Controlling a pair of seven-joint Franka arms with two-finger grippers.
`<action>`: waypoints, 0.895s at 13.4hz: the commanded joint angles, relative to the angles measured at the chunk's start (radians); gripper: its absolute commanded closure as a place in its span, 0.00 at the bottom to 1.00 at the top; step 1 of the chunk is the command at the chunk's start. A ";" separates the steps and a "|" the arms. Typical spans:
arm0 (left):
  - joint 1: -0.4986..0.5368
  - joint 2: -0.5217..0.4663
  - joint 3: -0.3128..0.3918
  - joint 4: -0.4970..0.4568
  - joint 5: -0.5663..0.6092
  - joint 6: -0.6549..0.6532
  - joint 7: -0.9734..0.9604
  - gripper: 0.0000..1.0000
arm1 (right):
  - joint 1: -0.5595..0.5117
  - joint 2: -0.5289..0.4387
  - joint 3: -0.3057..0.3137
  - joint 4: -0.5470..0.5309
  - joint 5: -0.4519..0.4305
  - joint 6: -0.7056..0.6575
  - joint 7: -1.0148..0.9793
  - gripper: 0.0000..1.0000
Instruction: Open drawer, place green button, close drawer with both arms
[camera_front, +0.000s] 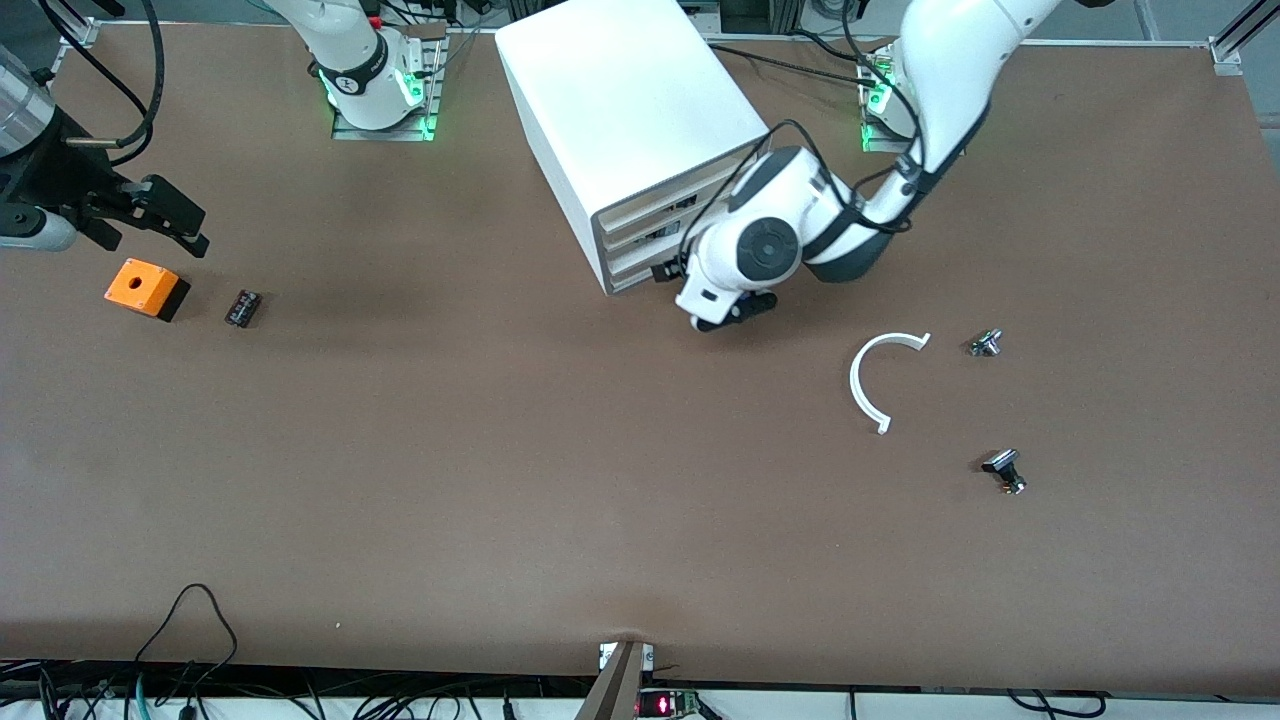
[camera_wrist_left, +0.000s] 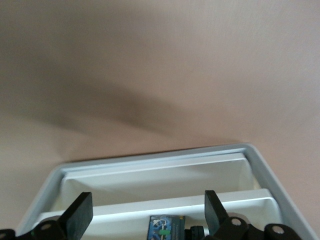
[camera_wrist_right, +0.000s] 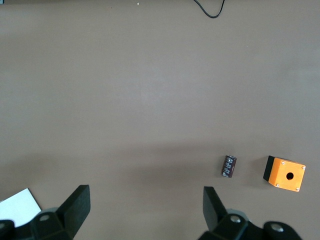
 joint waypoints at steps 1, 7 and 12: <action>0.093 -0.020 -0.005 0.098 0.099 -0.144 0.094 0.02 | -0.012 0.007 0.006 0.023 0.007 -0.013 -0.017 0.00; 0.240 -0.028 -0.012 0.457 0.245 -0.509 0.373 0.01 | -0.012 0.007 0.006 0.023 0.006 -0.013 -0.018 0.00; 0.250 -0.092 0.004 0.586 0.356 -0.568 0.597 0.01 | -0.012 0.007 0.006 0.025 0.007 -0.013 -0.017 0.00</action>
